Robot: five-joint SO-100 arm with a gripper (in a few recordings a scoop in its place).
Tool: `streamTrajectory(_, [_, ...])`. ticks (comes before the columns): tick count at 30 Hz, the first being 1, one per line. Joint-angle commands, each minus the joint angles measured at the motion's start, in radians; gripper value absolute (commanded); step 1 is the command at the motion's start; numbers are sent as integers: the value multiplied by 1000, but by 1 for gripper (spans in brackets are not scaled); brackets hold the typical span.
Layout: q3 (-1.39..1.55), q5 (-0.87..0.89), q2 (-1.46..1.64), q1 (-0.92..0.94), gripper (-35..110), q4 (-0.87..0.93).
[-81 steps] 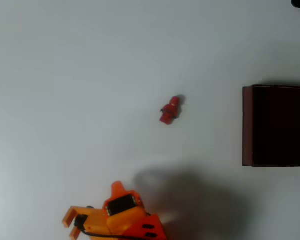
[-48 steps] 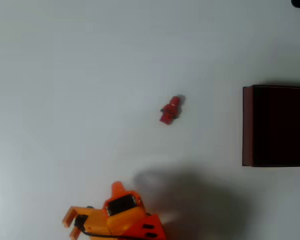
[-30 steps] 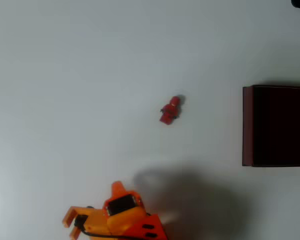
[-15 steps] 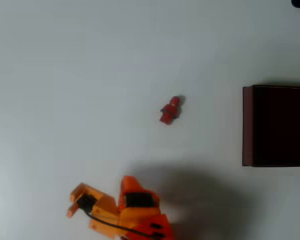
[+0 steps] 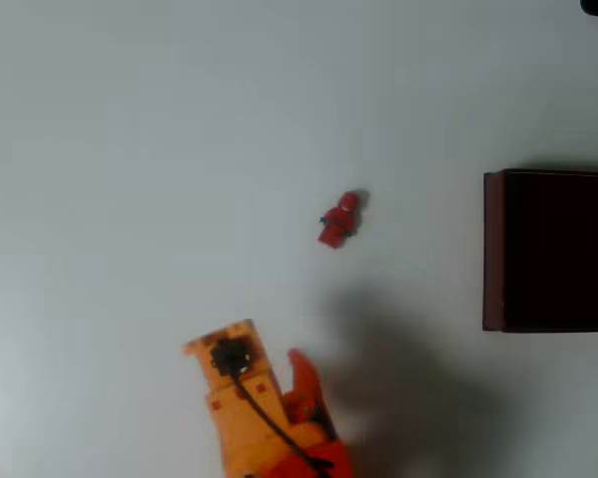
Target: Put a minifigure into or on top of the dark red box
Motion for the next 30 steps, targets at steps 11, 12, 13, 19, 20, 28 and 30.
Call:
streamTrajectory(11, [101, 646, 6, -34, 22, -104])
streamTrajectory(12, [107, 676, 6, -34, 23, -115])
streamTrajectory(13, [115, 698, 6, -31, 23, -126])
streamTrajectory(19, [97, 744, -118, 37, 25, -233])
streamTrajectory(20, [71, 738, -176, 49, 25, -261])
streamTrajectory(28, [-293, 638, -867, 110, 23, -376])
streamTrajectory(30, [-305, 649, -951, 110, 23, -425])
